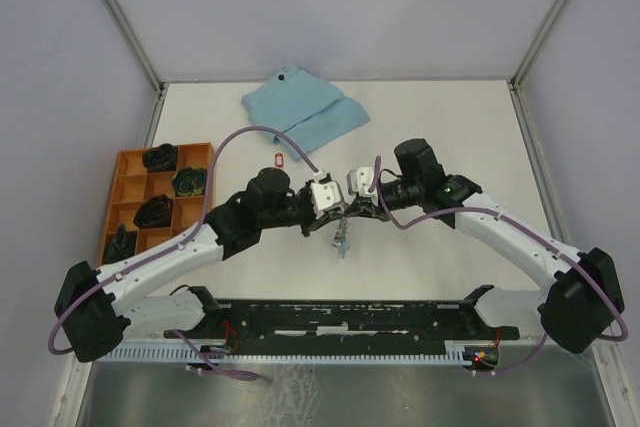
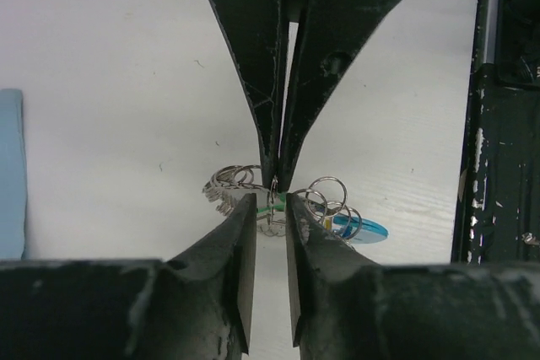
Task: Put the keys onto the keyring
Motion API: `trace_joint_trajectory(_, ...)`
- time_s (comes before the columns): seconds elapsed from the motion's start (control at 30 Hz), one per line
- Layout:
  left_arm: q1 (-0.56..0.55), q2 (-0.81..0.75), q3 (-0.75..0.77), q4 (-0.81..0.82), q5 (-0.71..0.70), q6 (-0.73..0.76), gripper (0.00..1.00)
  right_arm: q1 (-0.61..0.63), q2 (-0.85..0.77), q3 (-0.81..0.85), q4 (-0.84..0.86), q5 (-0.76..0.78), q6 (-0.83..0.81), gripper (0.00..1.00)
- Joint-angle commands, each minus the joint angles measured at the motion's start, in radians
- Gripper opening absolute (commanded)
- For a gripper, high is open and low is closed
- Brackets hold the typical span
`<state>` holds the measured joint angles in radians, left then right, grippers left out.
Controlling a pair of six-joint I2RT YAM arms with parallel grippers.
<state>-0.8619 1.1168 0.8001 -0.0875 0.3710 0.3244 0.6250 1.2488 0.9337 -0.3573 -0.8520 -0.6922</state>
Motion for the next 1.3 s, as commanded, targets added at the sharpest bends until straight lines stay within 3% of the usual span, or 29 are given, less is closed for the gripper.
trace_joint_trajectory(0.0,0.002,-0.092,-0.098,0.22,-0.008,-0.033,0.31,-0.025,-0.046,-0.03,0.118,-0.021,0.048,0.01)
trace_joint_trajectory(0.2,0.046,-0.165,-0.247,0.423,0.005,-0.04,0.48,-0.048,-0.064,-0.061,0.2,-0.068,0.095,0.01)
trace_joint_trajectory(0.5,0.134,-0.091,-0.297,0.611,0.133,-0.084,0.48,-0.059,-0.067,-0.074,0.238,-0.105,0.114,0.01)
trace_joint_trajectory(0.67,0.141,-0.056,-0.284,0.632,0.252,-0.081,0.47,-0.062,-0.071,-0.075,0.245,-0.106,0.12,0.01)
trace_joint_trajectory(0.83,0.142,-0.032,-0.279,0.62,0.281,-0.078,0.47,-0.063,-0.072,-0.075,0.251,-0.109,0.124,0.01)
trace_joint_trajectory(1.07,0.146,0.027,-0.249,0.606,0.277,-0.065,0.4,-0.063,-0.079,-0.076,0.254,-0.119,0.133,0.01)
trace_joint_trajectory(1.27,0.148,0.054,-0.227,0.603,0.298,-0.064,0.21,-0.062,-0.083,-0.083,0.254,-0.125,0.132,0.01)
